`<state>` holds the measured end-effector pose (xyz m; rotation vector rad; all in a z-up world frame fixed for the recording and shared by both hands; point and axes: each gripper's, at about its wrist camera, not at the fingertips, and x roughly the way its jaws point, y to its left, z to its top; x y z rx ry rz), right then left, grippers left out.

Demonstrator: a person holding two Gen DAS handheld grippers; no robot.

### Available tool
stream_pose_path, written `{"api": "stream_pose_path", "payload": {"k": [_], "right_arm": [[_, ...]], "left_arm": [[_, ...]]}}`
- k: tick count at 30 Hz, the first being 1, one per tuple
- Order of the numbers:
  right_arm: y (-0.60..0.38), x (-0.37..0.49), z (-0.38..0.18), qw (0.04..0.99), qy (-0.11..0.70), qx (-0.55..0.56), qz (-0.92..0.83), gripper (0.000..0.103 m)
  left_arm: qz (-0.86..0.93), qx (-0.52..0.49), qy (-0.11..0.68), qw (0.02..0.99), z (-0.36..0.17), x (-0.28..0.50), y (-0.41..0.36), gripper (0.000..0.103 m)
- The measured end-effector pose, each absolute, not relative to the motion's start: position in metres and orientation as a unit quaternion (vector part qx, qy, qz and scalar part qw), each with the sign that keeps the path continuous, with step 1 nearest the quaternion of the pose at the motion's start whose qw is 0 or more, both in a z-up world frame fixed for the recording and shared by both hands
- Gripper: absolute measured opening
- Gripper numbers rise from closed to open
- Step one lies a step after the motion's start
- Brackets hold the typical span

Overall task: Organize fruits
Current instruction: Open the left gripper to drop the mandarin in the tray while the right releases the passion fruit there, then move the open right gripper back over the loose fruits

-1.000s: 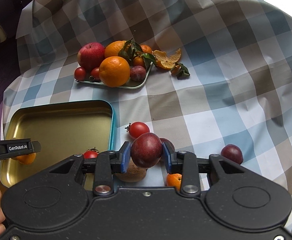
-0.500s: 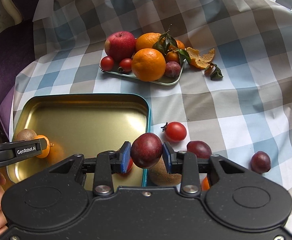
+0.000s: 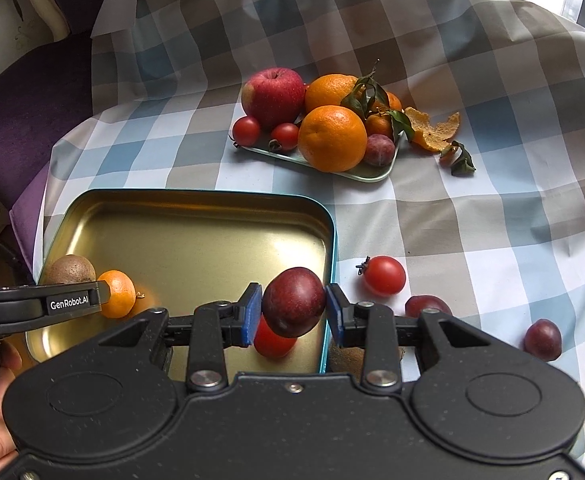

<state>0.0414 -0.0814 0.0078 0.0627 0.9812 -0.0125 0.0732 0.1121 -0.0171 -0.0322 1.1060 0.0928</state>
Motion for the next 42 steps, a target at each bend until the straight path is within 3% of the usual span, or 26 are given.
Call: {"api": "stream_pose_path", "payload": {"k": [42], "right_arm": [[-0.076,0.042,-0.011,0.869,0.492,0.006,-0.041,0.044]], "left_arm": [[0.038,-0.011,0.524,0.851,-0.018,0.071,0.109,0.044]]}}
